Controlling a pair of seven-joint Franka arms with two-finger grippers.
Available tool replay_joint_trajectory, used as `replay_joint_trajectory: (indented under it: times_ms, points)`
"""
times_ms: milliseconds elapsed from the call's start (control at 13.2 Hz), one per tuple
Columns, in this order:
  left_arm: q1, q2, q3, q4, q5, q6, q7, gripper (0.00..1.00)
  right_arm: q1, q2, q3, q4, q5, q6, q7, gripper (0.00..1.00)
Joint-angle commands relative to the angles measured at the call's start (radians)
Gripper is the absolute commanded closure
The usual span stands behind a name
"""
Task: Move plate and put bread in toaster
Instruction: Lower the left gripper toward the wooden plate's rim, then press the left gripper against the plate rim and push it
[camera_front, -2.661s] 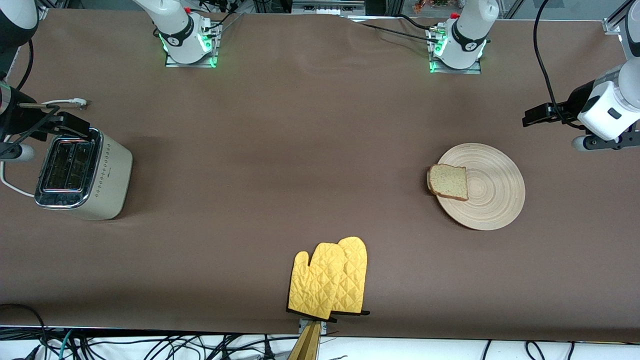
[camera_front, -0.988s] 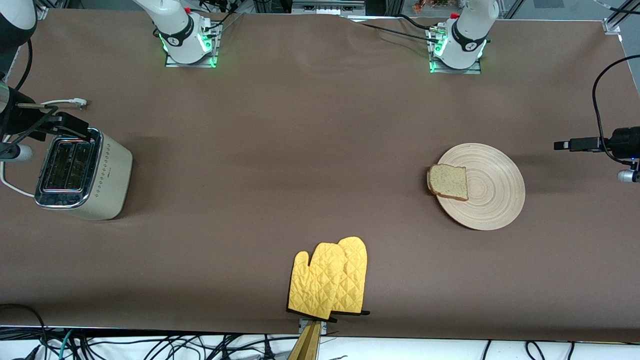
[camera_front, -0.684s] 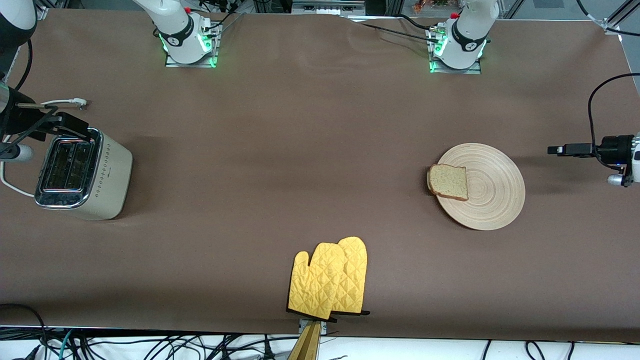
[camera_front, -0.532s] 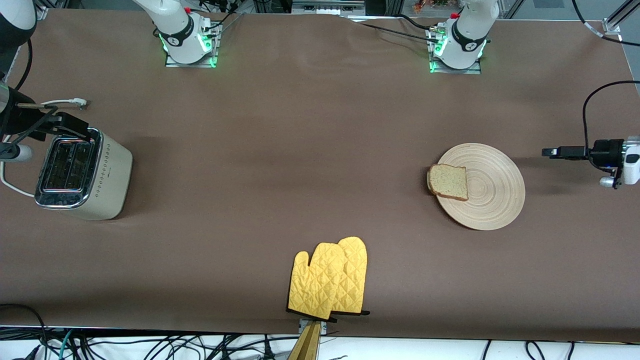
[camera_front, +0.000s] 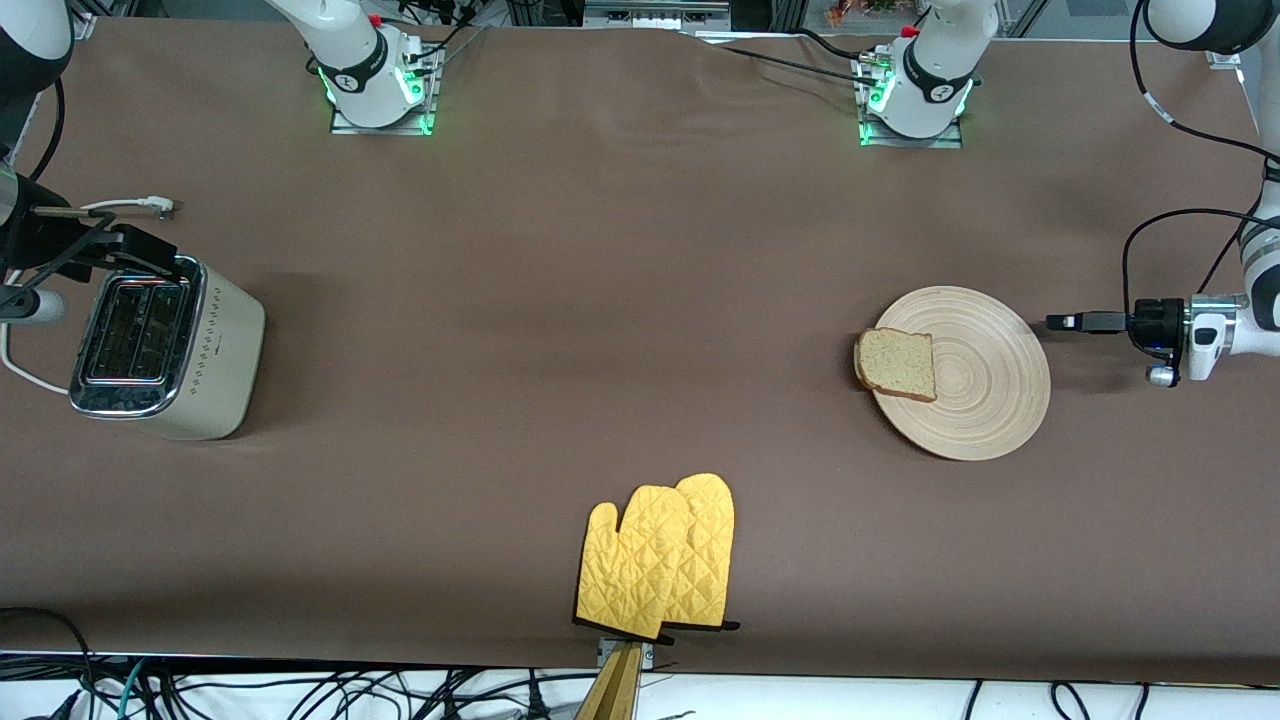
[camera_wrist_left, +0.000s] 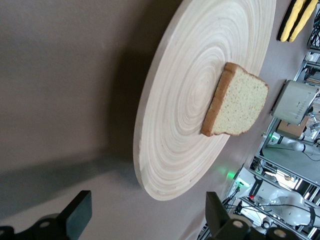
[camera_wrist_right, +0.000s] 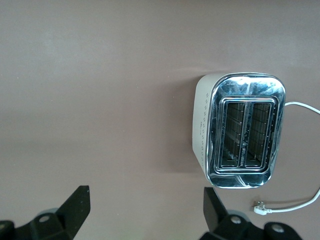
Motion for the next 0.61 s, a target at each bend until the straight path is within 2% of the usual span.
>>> replay_joint_trajectory:
  times_ms: [0,532]
  points:
    - [-0.003,0.01,-0.01,0.02,-0.044,0.046,0.01,0.0,-0.004,0.003,0.002,0.014,-0.001,-0.016,0.001,0.0]
    - [-0.023,0.045,-0.014,0.017,-0.136,0.083,0.007,0.0,-0.006,0.003,0.002,0.014,-0.001,-0.016,0.003,0.0]
